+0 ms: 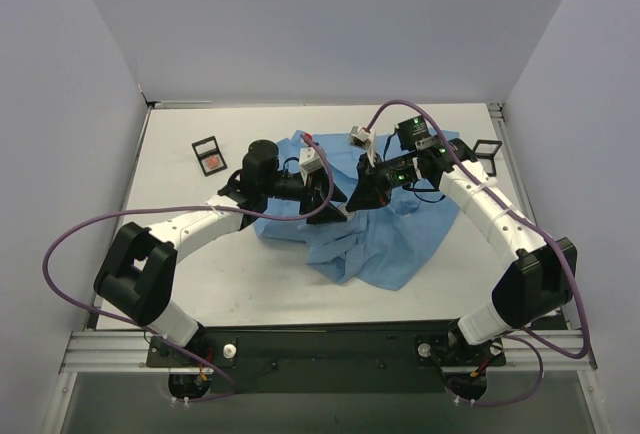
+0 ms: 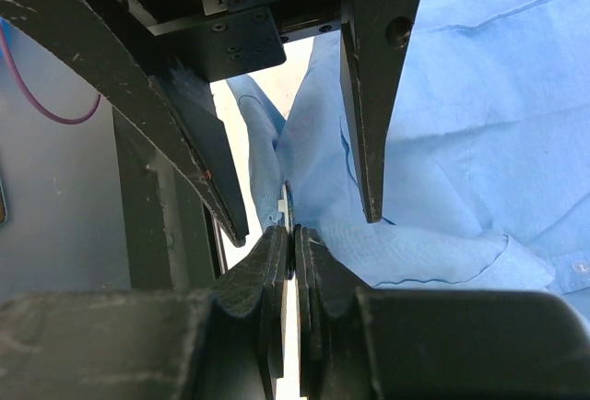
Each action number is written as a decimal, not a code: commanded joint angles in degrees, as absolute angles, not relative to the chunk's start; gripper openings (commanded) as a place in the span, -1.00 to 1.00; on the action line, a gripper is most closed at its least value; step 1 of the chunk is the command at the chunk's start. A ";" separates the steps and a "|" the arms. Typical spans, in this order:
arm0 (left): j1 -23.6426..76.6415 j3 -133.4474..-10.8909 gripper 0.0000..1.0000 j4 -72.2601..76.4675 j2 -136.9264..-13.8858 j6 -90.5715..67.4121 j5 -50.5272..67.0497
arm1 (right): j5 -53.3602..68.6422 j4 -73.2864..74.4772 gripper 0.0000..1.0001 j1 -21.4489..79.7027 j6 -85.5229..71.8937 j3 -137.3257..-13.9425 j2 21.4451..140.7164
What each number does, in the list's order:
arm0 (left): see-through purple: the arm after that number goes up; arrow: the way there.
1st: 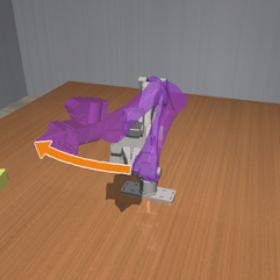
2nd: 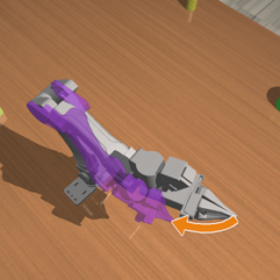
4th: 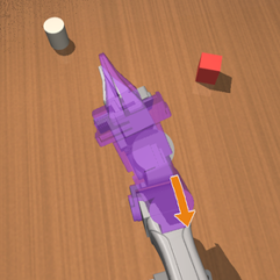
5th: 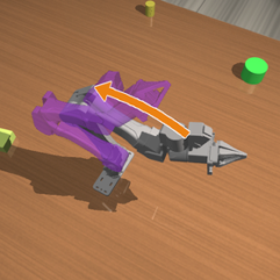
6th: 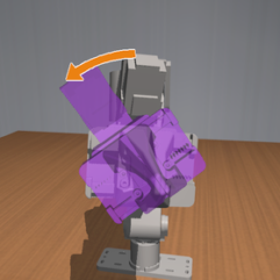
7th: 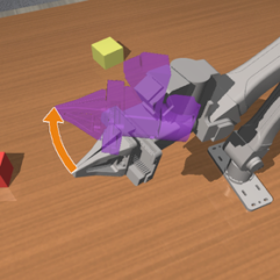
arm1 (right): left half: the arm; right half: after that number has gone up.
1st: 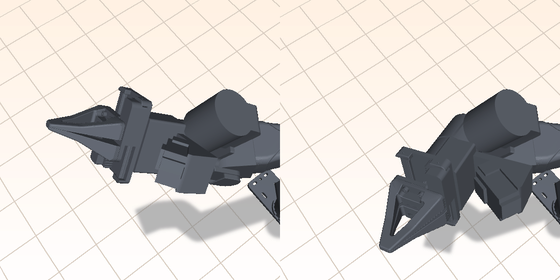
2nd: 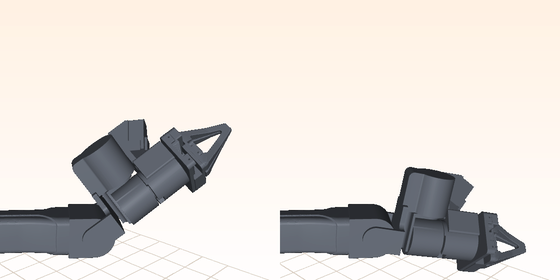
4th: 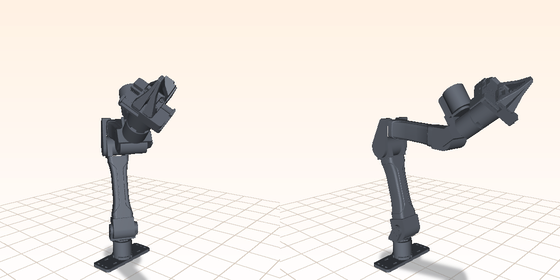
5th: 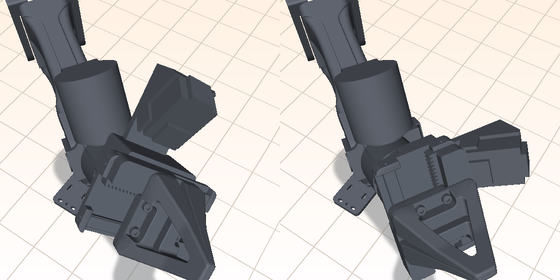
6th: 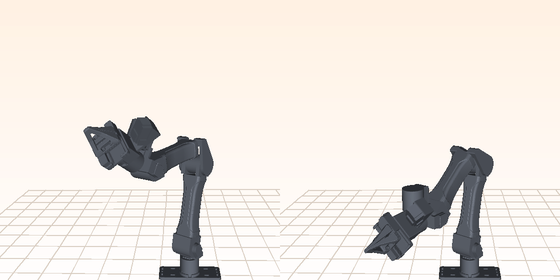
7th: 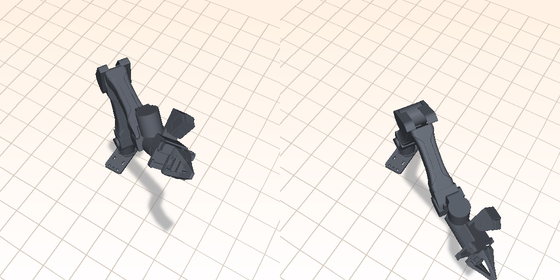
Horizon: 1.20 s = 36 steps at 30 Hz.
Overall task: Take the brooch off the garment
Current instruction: Remove the brooch from the clothes.
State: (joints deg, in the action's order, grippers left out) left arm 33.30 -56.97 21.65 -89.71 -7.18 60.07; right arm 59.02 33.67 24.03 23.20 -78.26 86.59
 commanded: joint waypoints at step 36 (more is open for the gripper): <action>33.49 -57.13 0.08 23.82 -90.35 -6.50 61.08 | 64.42 34.28 -1.00 23.73 24.79 -77.70 83.32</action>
State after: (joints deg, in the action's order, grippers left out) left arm 33.30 -56.66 23.31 -90.08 -7.81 60.45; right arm 60.14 33.67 23.99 23.99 -77.80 86.41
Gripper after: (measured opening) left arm 0.536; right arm 0.056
